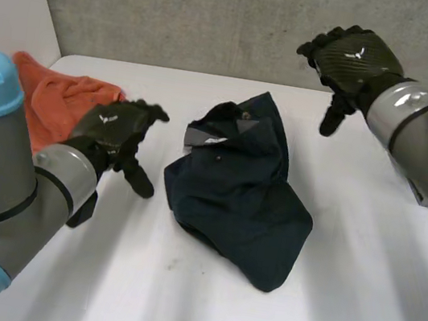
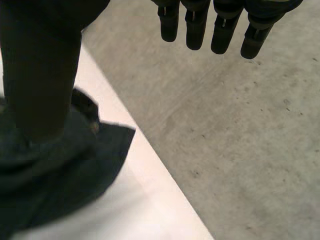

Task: Fold the laundry.

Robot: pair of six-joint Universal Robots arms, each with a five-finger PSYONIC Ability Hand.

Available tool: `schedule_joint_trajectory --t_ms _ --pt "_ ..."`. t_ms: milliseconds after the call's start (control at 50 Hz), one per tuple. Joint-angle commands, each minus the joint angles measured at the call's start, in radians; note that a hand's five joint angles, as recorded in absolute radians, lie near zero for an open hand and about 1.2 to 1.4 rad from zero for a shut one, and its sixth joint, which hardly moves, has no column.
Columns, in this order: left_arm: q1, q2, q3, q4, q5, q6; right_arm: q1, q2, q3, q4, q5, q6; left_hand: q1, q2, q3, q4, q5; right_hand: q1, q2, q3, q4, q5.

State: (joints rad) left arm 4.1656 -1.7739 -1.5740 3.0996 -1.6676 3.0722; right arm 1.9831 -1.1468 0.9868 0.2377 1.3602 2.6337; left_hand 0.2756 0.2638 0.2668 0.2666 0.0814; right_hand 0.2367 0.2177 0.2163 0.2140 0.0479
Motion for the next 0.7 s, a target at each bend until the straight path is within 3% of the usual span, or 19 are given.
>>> schedule_joint_trajectory --t_ms 20,160,260,400,480,500,540,560,700 --pt "-0.073 -0.068 -0.026 -0.053 -0.018 -0.023 -0.03 0.018 0.079 -0.014 -0.159 -0.285 0.052 0.064 0.061 0.061 0.072 -0.062 -0.043 -0.042 -0.04 -0.048" --pt "-0.082 -0.101 -0.04 -0.033 -0.168 -0.167 -0.018 0.107 0.119 -0.078 -0.299 -0.477 0.058 0.07 0.067 0.067 0.078 0.027 0.046 0.048 0.05 0.042" --pt "-0.076 -0.098 -0.069 -0.036 -0.176 -0.188 -0.017 0.199 0.112 -0.176 -0.348 -0.561 0.061 0.073 0.07 0.07 0.081 0.057 0.076 0.077 0.079 0.071" --pt "-0.067 -0.061 -0.127 -0.038 -0.175 -0.19 0.003 0.39 0.027 -0.241 -0.342 -0.805 0.058 0.07 0.067 0.067 0.078 0.121 0.14 0.142 0.144 0.136" --pt "-0.067 -0.058 -0.144 -0.035 -0.172 -0.193 0.007 0.466 -0.022 -0.239 -0.334 -0.925 0.055 0.067 0.064 0.064 0.075 0.355 0.374 0.376 0.378 0.37" --pt "-0.067 -0.058 -0.146 -0.033 -0.17 -0.193 0.01 0.47 -0.036 -0.236 -0.348 -0.94 0.055 0.067 0.064 0.064 0.075 0.6 0.619 0.621 0.623 0.615" --pt "-0.067 -0.062 -0.144 -0.03 -0.17 -0.196 0.019 0.464 -0.036 -0.238 -0.355 -0.93 0.058 0.07 0.067 0.067 0.078 1.047 1.066 1.067 1.069 1.061" --pt "-0.065 -0.065 -0.143 -0.03 -0.169 -0.196 0.025 0.458 -0.034 -0.238 -0.355 -0.919 0.055 0.067 0.064 0.064 0.075 1.158 1.177 1.179 1.181 1.173" --pt "-0.076 -0.09 -0.097 -0.021 -0.115 -0.251 0.08 0.242 0.018 -0.264 -0.365 -0.622 0.07 0.082 0.079 0.079 0.09 1.16 1.179 1.18 1.182 1.174"
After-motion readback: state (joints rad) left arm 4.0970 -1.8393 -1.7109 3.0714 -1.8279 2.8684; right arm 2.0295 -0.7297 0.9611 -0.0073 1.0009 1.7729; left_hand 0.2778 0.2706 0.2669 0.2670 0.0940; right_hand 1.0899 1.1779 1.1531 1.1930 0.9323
